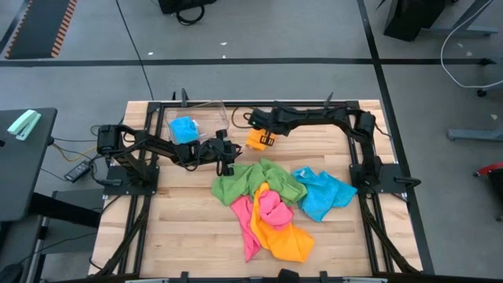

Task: Fold microfiber towels
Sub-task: Fold the top orange microfiber towel

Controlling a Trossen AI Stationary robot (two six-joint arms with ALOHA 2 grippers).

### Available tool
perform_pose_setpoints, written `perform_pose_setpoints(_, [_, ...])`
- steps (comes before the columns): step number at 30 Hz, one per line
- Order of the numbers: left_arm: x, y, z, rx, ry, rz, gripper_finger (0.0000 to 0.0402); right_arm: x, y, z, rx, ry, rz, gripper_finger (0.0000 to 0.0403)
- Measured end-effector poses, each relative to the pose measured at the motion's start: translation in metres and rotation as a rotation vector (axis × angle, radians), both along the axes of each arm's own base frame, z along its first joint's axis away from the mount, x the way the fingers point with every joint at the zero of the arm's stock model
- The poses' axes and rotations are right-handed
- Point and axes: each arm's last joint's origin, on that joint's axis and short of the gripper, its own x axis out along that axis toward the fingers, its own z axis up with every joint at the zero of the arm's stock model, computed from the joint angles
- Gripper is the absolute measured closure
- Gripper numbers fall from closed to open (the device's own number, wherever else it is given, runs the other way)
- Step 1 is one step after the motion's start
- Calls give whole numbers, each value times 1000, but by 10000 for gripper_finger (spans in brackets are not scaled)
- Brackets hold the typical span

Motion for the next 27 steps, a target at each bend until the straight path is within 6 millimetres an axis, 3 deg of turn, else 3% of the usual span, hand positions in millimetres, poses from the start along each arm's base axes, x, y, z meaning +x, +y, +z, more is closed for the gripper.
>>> perform_pose_setpoints(13, [0, -1, -1, -69, -16, -18, 294, 19, 39, 3, -49, -22, 131, 390])
perform_pose_setpoints(27, [6, -6, -23, -144, 18, -144, 313, 18, 36, 3, -53, -4, 152, 390])
